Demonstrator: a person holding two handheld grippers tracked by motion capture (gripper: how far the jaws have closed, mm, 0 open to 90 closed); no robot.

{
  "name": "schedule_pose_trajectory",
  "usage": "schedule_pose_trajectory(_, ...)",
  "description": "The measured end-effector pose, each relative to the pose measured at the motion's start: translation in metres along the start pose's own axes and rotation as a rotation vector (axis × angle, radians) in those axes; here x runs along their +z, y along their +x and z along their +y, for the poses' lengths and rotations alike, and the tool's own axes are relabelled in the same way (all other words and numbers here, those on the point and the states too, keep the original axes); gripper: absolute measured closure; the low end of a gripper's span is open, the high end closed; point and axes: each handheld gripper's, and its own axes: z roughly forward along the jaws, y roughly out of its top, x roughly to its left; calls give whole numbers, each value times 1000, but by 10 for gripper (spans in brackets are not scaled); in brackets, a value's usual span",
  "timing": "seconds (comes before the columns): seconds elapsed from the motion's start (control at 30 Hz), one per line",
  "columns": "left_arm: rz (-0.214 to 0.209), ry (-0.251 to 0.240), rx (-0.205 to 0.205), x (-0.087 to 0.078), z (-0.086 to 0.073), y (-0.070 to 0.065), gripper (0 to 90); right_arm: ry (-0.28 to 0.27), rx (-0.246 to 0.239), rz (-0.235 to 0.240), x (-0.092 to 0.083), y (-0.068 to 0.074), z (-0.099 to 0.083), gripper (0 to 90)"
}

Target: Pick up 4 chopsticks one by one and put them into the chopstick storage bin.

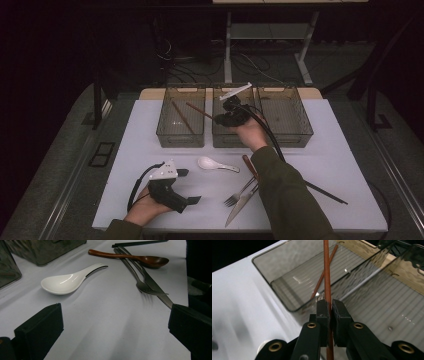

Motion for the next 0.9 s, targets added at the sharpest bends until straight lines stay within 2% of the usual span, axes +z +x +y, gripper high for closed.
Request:
schedule_pose_trajectory(0.27, 6, 9, 4, 0, 0, 1, 0, 24, 18, -10, 29, 5, 20, 847)
schedule_pose_trajectory(0.47, 11, 13, -8, 1, 0, 1, 0, 41, 16, -16, 53, 13, 38, 847)
schedule_pose_trajectory(0.67, 6, 5, -8, 0, 0, 1, 0, 63, 33, -41, 78, 18, 52, 846)
schedule_pose_trajectory(0.9, 0, -1, -7, 0, 0, 1, 0, 89, 49, -61, 97, 23, 64, 845)
